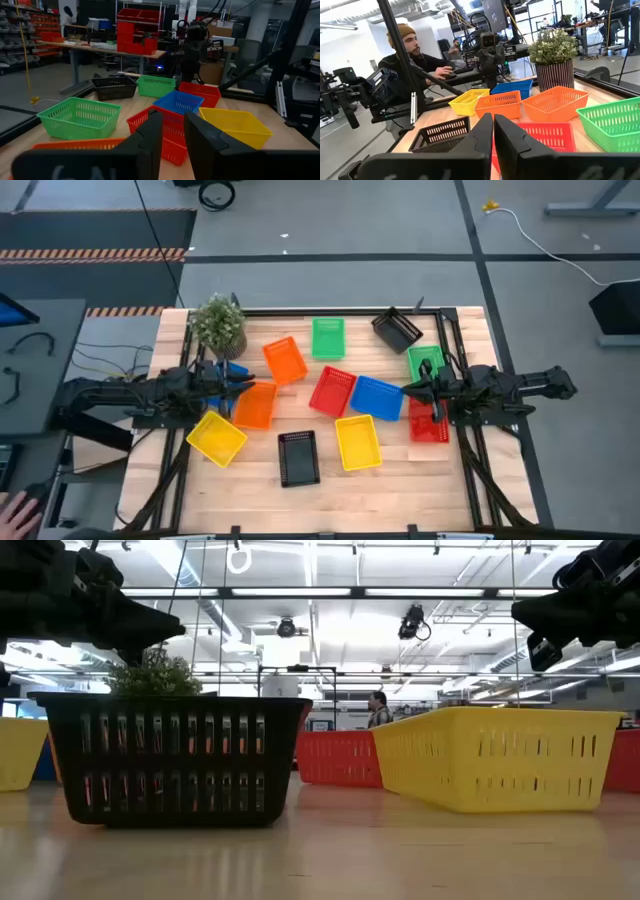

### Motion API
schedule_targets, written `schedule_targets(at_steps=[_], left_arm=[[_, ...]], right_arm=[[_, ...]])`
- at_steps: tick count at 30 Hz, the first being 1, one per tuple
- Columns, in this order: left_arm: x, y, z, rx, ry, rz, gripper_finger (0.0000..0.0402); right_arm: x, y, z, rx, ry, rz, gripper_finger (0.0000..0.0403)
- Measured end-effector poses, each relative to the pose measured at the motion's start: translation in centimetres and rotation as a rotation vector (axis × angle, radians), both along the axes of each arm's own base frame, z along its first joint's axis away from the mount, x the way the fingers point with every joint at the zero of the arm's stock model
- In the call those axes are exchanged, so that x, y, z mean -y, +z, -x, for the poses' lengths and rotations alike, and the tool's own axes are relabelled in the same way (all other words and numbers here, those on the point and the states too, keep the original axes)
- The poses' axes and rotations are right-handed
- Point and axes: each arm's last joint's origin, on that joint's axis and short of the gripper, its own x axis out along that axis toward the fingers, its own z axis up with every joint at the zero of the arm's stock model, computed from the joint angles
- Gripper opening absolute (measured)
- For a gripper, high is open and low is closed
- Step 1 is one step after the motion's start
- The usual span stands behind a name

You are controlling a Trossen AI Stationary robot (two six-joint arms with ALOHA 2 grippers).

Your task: Stack baskets by color

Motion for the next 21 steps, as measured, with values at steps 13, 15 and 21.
schedule_targets(at_steps=[13,15,21], left_arm=[[0.0,0.01,0.0,0.0,-0.001,0.0,0.0084],[0.0,0.01,0.0,0.0,0.0,0.0,0.0083],[0.0,0.02,0.0,0.001,0.0,0.0,0.009]], right_arm=[[0.0,0.01,0.0,0.0,0.0,0.0,0.0022],[0.0,0.0,0.0,0.0,0.0,0.0,0.0022],[0.0,0.01,0.0,0.001,0.0,0.0,0.0022]])
